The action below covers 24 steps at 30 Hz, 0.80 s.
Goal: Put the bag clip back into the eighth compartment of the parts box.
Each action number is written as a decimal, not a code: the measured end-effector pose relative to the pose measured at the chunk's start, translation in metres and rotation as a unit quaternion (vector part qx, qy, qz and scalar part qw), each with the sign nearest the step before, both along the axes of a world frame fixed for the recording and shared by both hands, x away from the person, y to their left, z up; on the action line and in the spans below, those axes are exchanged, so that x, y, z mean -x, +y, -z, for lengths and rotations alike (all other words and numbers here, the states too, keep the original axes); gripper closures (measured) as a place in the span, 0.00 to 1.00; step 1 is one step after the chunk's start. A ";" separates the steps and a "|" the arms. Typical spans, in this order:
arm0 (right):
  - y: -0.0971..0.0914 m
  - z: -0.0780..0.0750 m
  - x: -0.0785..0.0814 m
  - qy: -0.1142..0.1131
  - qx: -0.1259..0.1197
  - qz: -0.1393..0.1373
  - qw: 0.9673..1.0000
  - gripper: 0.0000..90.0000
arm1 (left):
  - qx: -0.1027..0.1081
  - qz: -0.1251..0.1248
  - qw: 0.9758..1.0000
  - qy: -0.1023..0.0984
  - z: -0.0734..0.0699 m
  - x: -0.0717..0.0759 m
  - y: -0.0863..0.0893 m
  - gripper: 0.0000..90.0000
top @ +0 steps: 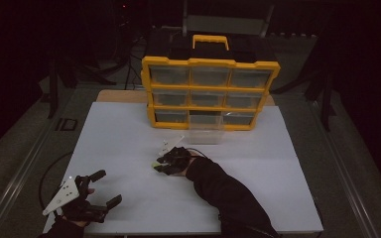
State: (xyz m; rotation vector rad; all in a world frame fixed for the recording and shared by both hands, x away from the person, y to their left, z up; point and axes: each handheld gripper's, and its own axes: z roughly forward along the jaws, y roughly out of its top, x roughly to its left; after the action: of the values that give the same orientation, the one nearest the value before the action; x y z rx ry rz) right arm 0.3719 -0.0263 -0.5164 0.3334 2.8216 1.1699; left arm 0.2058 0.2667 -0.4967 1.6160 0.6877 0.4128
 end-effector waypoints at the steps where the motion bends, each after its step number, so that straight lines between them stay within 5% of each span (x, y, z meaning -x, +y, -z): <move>1: 0.000 0.001 0.000 -0.003 0.003 0.001 1.000 0.74 | 0.000 0.000 1.000 -0.001 0.000 0.000 0.000 0.00; 10: 0.001 0.003 0.001 -0.004 0.017 -0.008 1.000 0.86 | -0.001 0.000 1.000 0.001 0.000 0.000 0.000 0.00; 24: -0.001 -0.003 0.003 0.003 0.022 -0.007 1.000 0.87 | -0.003 0.000 1.000 0.000 0.000 0.000 -0.001 0.00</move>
State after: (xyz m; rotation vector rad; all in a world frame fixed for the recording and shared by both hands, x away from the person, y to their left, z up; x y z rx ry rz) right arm 0.3688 -0.0272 -0.5134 0.3143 2.8551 1.1097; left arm 0.2059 0.2659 -0.4971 1.6212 0.6874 0.4138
